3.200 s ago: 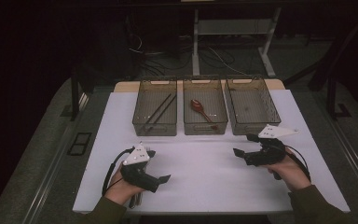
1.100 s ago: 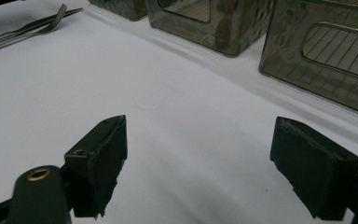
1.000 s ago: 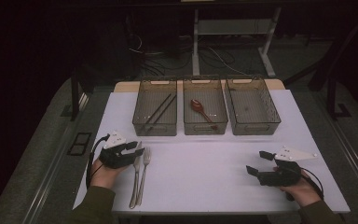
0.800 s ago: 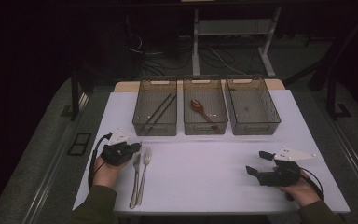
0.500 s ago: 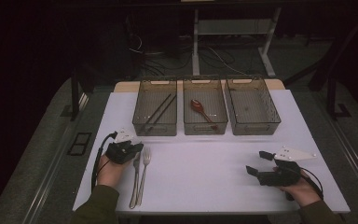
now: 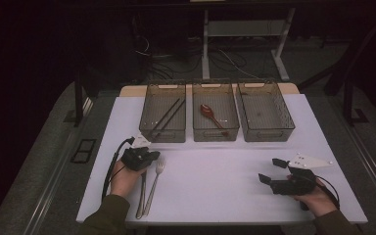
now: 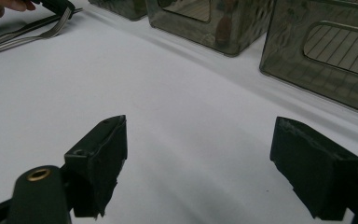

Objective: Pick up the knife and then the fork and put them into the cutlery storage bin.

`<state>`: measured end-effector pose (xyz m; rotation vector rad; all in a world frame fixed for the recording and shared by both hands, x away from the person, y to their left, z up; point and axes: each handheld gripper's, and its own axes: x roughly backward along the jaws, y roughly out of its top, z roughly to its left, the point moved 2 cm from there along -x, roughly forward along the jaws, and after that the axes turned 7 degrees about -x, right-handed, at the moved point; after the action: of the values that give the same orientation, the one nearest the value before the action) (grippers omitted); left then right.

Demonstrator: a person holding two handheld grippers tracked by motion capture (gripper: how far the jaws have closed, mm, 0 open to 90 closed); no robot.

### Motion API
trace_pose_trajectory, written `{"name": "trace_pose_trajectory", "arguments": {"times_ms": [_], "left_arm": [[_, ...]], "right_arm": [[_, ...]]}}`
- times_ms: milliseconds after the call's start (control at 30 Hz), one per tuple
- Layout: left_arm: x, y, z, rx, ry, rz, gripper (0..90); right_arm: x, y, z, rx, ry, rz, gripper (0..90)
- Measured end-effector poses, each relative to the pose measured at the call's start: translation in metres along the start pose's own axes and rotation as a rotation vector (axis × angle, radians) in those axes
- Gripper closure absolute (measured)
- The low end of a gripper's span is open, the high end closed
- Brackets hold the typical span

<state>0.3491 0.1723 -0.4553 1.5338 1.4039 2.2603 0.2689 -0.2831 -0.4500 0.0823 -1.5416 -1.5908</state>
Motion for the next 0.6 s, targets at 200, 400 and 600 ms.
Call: {"name": "trace_pose_trajectory", "arguments": {"times_ms": [200,400,600], "left_arm": [[-0.008,0.011,-0.013,-0.029,-0.052,0.0,89.1],[-0.017,0.017,-0.023,-0.07,-0.077,0.023,89.1],[-0.019,0.019,-0.028,-0.079,-0.094,0.024,89.2]], "right_arm": [[0.0,0.0,-0.001,-0.001,-0.001,-0.002,19.0],[0.0,0.0,-0.001,0.0,-0.001,-0.003,19.0],[0.0,0.0,-0.001,0.001,0.0,-0.001,19.0]]}}
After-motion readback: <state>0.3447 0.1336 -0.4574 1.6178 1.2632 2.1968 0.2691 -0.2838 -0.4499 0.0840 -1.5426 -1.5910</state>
